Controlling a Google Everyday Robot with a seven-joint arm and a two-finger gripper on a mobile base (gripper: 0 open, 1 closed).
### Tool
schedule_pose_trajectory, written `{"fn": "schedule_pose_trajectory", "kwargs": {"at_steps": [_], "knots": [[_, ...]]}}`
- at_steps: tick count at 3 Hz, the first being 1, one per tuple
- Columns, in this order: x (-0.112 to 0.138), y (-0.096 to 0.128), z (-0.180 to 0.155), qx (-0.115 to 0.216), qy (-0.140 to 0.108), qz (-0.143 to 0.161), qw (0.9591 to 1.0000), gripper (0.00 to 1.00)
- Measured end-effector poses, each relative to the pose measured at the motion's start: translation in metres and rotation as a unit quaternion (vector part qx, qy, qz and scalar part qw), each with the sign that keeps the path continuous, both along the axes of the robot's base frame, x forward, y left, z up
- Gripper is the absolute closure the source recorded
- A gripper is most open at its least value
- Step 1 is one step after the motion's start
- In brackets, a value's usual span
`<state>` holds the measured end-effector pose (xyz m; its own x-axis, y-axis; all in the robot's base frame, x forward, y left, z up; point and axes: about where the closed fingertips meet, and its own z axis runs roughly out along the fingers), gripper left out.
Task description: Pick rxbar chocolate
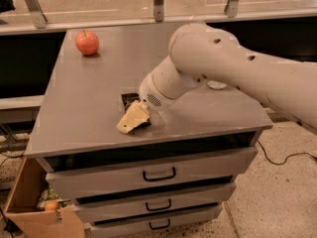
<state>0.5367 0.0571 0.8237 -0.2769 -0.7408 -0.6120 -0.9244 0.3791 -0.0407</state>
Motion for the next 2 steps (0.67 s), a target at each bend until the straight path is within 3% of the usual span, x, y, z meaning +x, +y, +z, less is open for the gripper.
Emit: {"fn": "schedule_pose_trajectory", "kwargs": {"at_steps": [2], "knots": [[-0.0003, -0.0009, 0.0075, 0.001, -0.001, -0.001, 1.0, 0.89]]}}
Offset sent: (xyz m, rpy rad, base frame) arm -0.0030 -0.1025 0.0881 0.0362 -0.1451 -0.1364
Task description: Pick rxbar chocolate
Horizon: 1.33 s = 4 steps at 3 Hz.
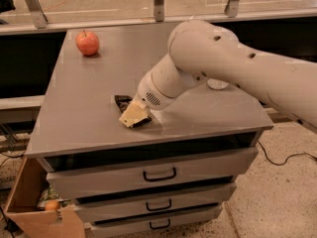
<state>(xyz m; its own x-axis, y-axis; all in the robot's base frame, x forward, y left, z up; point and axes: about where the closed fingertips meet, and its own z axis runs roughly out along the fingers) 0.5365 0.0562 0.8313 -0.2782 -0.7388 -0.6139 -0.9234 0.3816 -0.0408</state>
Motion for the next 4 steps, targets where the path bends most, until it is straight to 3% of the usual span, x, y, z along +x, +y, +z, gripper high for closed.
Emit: {"fn": "schedule_pose_trajectory", "kwargs": {"at_steps": [1, 2, 3, 4], "knots": [[0.0, 0.0, 0.001, 0.0, 0.0, 0.0, 1.0, 1.0], [-0.01, -0.032, 0.04, 0.011, -0.025, -0.007, 0.9996, 1.0], [-0.033, -0.089, 0.12, 0.041, -0.074, -0.009, 0.9964, 1.0], [-0.049, -0.124, 0.171, 0.06, -0.106, -0.007, 0.9925, 1.0]]}}
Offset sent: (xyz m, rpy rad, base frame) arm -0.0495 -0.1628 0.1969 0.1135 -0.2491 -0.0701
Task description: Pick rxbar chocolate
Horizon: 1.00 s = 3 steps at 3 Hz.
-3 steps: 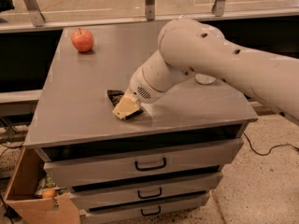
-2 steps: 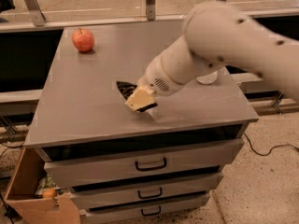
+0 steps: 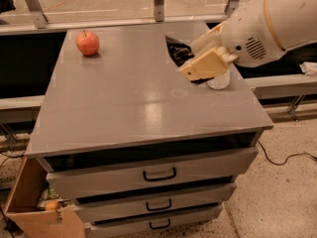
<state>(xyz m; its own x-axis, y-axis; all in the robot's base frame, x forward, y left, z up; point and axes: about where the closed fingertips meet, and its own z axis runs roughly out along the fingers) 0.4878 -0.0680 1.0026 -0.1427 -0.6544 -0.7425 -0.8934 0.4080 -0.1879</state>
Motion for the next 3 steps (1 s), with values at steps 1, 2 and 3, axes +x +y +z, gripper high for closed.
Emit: {"fn": "schedule_pose_trajectory", "kwargs": {"at_steps": [1, 2, 3], "knots": [[-0.008, -0.017, 0.026, 0.009, -0.017, 0.001, 0.9998, 1.0], [-0.018, -0.036, 0.056, 0.019, -0.036, 0.003, 0.9992, 1.0], [-0.018, -0.036, 0.056, 0.019, -0.036, 0.003, 0.9992, 1.0]]}}
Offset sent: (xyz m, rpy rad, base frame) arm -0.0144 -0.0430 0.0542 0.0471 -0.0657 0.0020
